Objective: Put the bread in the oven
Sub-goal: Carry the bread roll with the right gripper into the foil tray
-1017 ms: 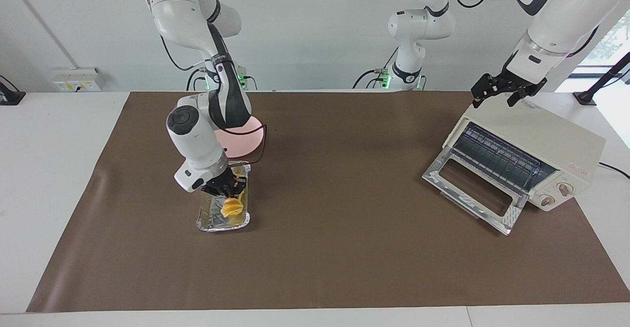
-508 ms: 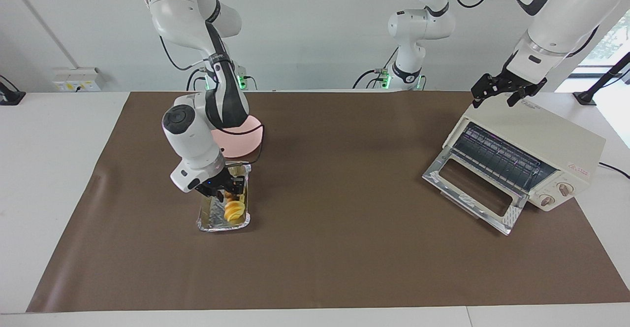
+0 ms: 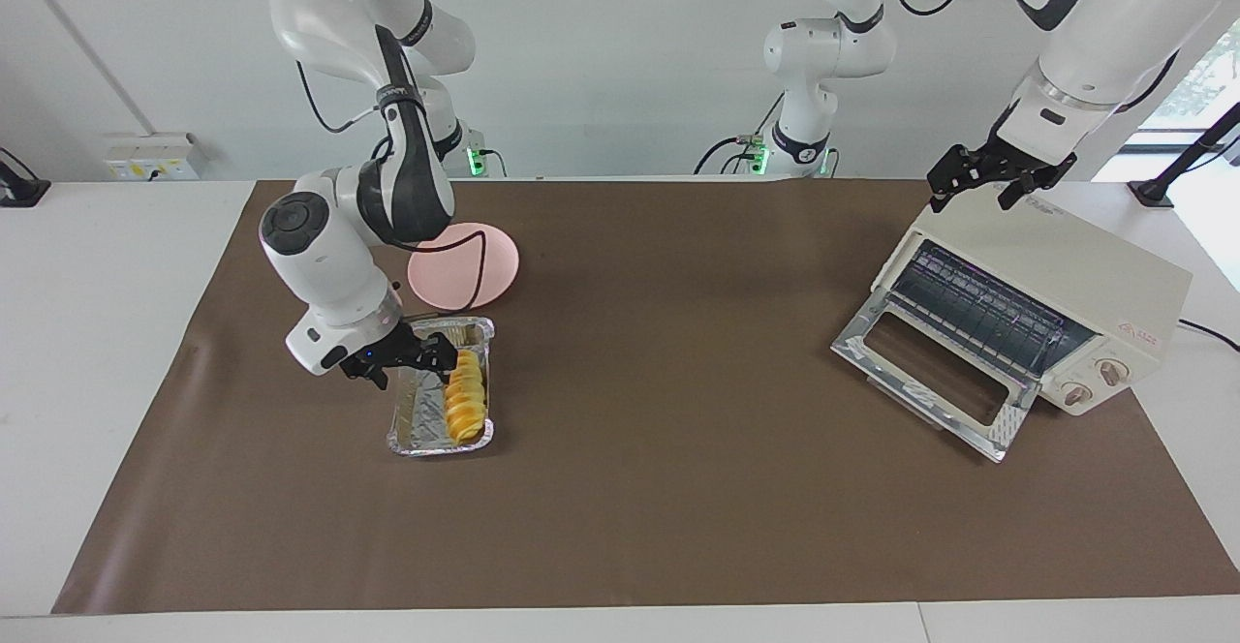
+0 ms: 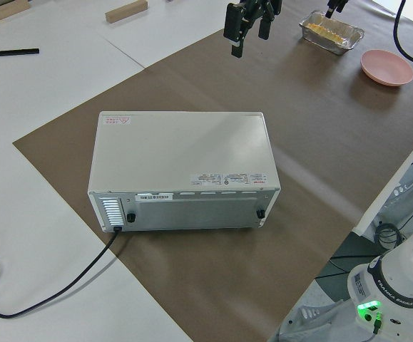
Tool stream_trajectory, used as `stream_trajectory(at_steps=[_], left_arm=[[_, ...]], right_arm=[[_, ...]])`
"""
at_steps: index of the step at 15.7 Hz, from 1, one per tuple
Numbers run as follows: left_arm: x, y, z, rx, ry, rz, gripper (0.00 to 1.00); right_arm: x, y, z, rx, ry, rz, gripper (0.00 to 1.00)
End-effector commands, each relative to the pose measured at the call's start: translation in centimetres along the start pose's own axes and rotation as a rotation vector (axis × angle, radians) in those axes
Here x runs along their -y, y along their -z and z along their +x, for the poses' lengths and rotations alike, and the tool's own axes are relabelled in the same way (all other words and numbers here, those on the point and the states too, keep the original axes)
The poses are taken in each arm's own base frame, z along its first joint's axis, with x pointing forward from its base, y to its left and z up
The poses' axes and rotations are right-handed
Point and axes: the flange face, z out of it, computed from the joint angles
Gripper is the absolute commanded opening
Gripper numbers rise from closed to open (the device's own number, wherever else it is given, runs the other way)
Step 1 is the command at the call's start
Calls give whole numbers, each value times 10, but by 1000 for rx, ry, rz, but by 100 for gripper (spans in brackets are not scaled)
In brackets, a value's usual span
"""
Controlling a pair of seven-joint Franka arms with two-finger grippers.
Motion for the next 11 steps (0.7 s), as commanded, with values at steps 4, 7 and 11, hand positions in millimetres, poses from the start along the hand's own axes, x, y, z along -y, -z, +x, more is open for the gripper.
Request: stream_trajectory(at_steps=[4,7,11], left_arm=[[3,0,-7,-10,-5,16,100],[3,0,-7,-10,-5,16,100],[3,0,-7,-10,-5,16,100]], right_arm=[[-30,-37,-21,8,-10,-6,98],[-37,-56,-32,14,-7,-7,68],[-41,-58,-35,25,-20,1,0]])
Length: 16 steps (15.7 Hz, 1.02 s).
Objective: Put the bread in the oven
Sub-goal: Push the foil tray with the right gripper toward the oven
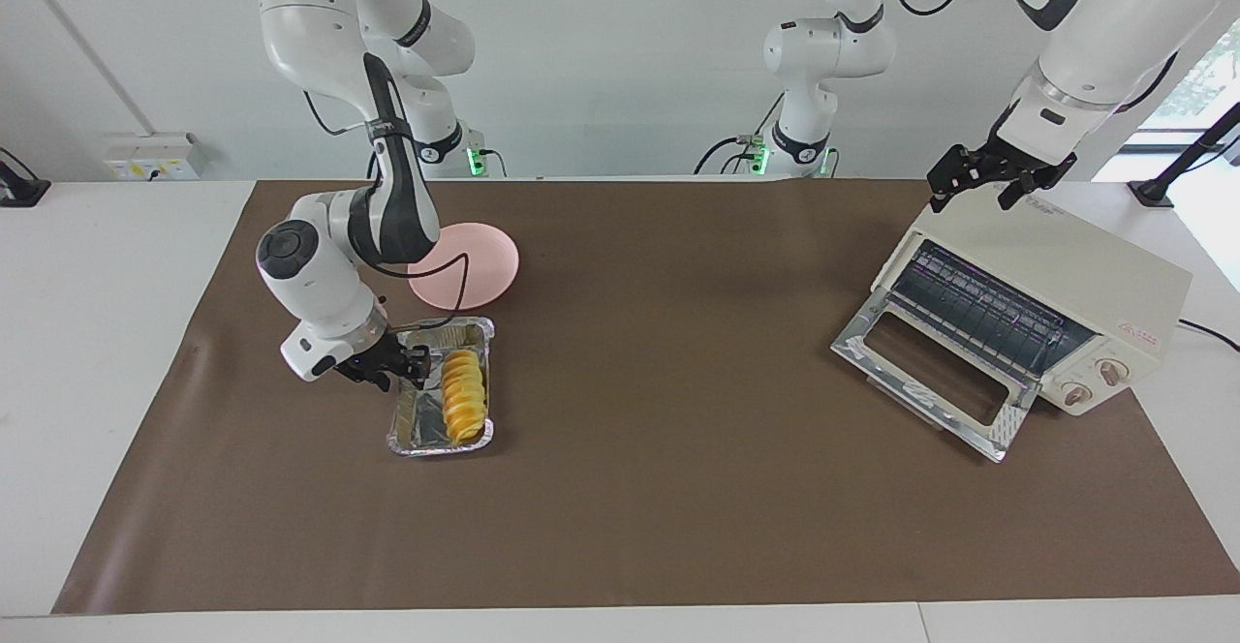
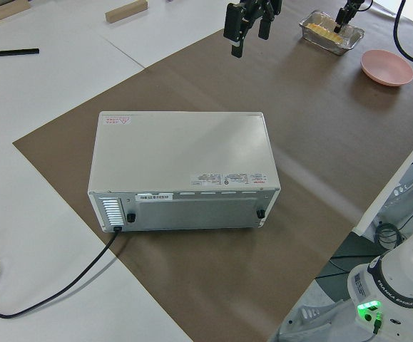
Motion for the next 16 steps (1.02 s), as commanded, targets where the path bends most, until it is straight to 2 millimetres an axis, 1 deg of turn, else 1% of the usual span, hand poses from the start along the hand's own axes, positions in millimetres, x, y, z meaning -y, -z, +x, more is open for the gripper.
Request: stream_trajectory(at_steps=[1,4,7,8,9,10,11,12,13,14,15,16], left_arm=[[3,0,-7,-10,-5,16,100],[3,0,-7,-10,-5,16,100],[3,0,-7,-10,-5,16,100],[3,0,-7,-10,-5,16,100],[3,0,-7,-10,-5,16,100],[3,0,-7,-10,-5,16,100],[2,0,-7,-10,-6,16,100],[3,0,-7,-10,-5,16,100],[3,0,-7,-10,-5,16,100],[3,0,-7,-10,-5,16,100],[3,0,-7,-10,-5,16,100],[3,0,-7,-10,-5,16,100]], right_arm=[[-3,4,-5,-5,15,10,0],[0,11,-1,-7,-8,45,0],[15,28,9,-12,-19,93,0],[23,34,11,-19,-13,98,0],[45,40,13,-25,17,106,0],[63,53,16,-32,25,111,0],[87,62,17,-35,19,116,0],[118,72,16,-35,6,121,0],[146,77,13,-39,-3,126,0],[175,77,7,-44,-10,132,0],[197,76,1,-47,-11,138,0],[225,72,-8,-52,-11,144,0]])
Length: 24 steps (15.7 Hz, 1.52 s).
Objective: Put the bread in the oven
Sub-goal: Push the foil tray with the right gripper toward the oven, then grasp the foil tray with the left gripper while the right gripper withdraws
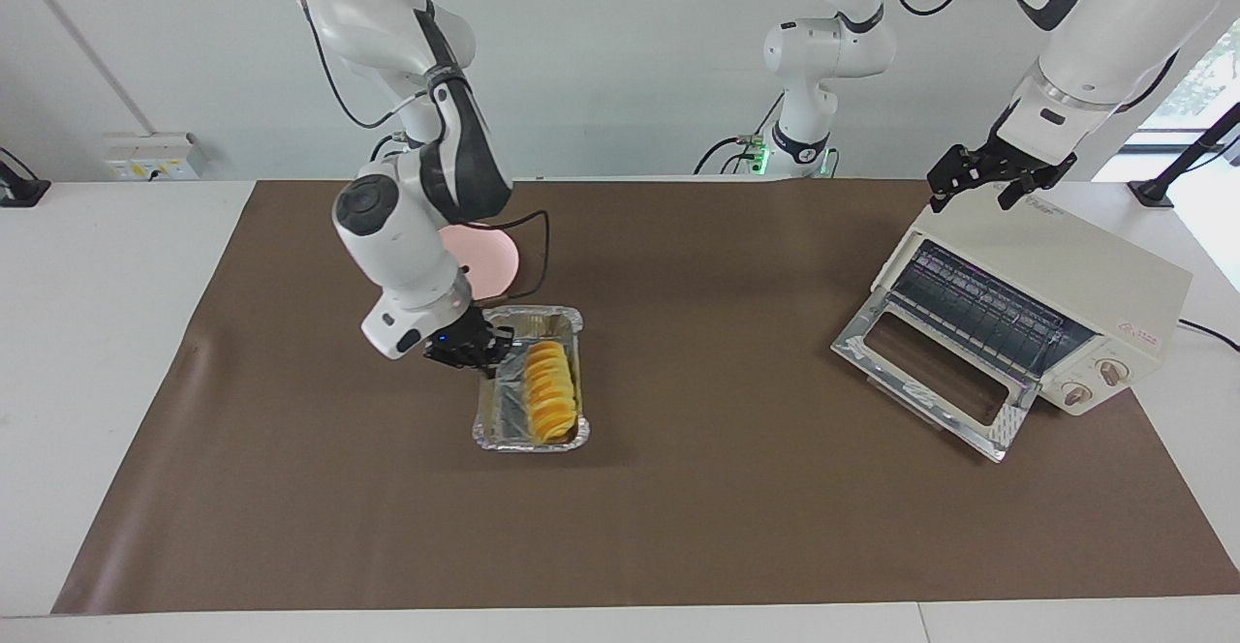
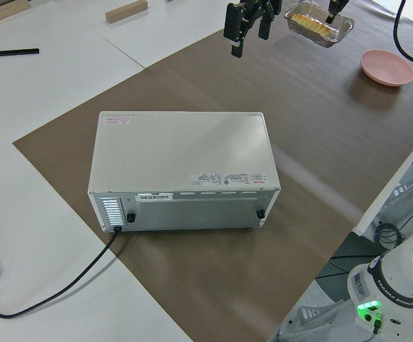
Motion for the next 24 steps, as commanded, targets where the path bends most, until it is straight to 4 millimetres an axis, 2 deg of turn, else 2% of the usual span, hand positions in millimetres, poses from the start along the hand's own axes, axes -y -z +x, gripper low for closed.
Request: stream_trajectory(at_steps=[1,4,9,12,17,18,19,21,22,24], left_arm=[[3,0,-7,-10,-5,16,100],[3,0,-7,-10,-5,16,100],[3,0,-7,-10,-5,16,100],[3,0,-7,-10,-5,16,100],[3,0,-7,-10,-5,16,100],[2,0,-7,-10,-6,16,100],[3,0,-7,-10,-5,16,100],[3,0,-7,-10,-5,16,100],[3,0,-7,-11,-5,16,100],[3,0,-7,-10,-5,16,100]], right_arm=[[61,-9,-15,-9,-29,33,0],[115,-31,-22,14,-66,79,0],[158,-84,-42,7,-89,99,0],[159,-93,-45,-4,-88,103,0],[156,-121,-60,-4,-85,95,0],[155,-119,-58,0,-88,92,15],[155,-116,-57,13,-87,87,45],[156,-107,-55,51,-74,55,92],[153,-102,-54,64,-76,46,100],[145,-78,-48,75,-81,32,100]])
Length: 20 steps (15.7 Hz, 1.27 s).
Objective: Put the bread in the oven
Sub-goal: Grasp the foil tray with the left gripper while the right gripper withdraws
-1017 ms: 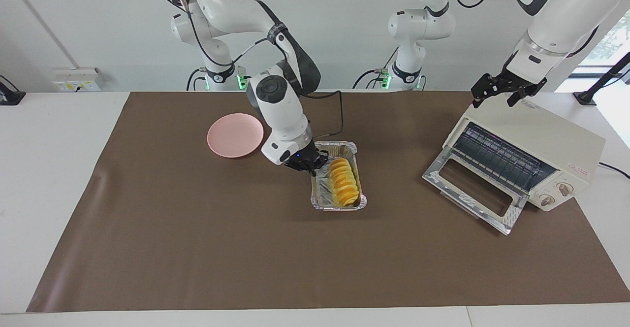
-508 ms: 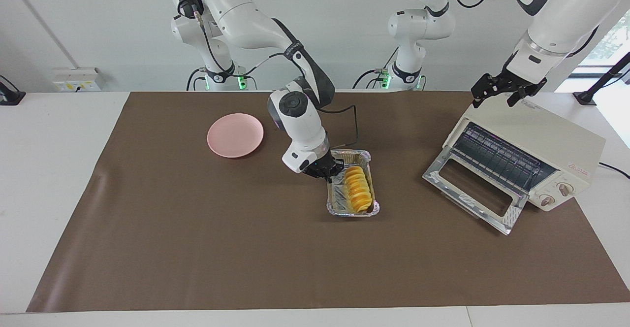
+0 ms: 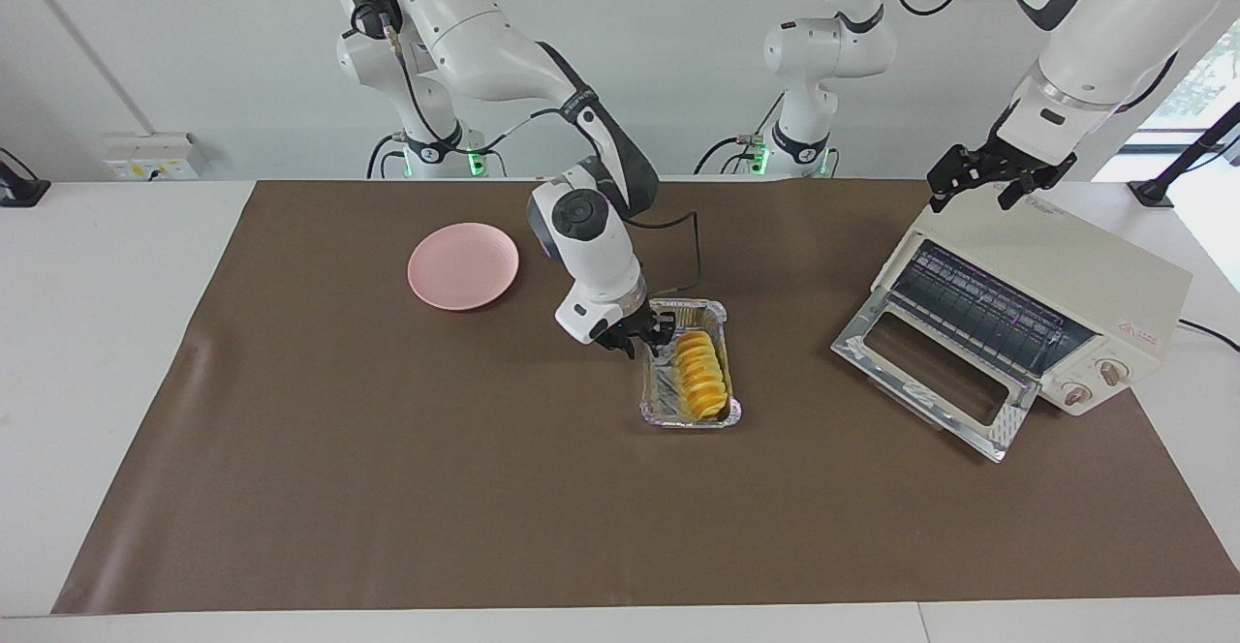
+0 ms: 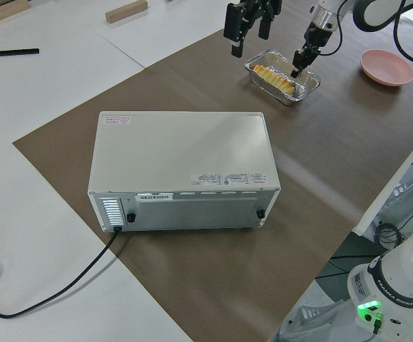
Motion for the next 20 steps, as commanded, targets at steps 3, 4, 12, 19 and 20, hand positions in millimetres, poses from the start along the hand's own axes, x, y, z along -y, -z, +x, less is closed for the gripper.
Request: stream_trajectory(at_steps=[3,4,12,19,20], left_arm=[[3,0,-7,-10,-5,16,100],[3,0,-7,-10,-5,16,100],[3,0,-7,-10,-5,16,100],[-20,4,-11,-16,-52,20,100],[-34,5,-10,-30,-61,20,100]], right_arm=[[-30,94,15,10,-28,-30,100],[-43,117,16,9,-24,-44,100],[-190,267,4,96,131,-204,100],[-273,317,-10,52,76,-243,100],[-279,318,-9,58,65,-243,100]])
